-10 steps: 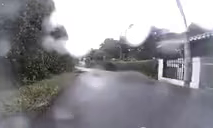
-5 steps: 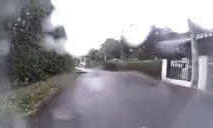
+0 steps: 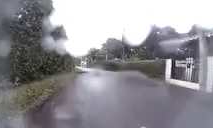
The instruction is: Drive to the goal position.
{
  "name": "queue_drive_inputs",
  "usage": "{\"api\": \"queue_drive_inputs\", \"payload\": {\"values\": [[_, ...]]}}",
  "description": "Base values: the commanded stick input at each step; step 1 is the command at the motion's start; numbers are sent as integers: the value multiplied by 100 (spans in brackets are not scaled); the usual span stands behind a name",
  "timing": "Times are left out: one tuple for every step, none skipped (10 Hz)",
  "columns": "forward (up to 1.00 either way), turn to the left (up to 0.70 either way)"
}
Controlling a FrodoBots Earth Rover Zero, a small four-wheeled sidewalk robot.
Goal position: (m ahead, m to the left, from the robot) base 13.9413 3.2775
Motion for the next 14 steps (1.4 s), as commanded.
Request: {"api": "queue_drive_inputs", "payload": {"values": [[70,0],[70,0],[70,0],[70,0],[70,0],[70,0],[70,0],[70,0],[70,0],[70,0],[70,0],[70,0],[70,0],[70,0]]}}
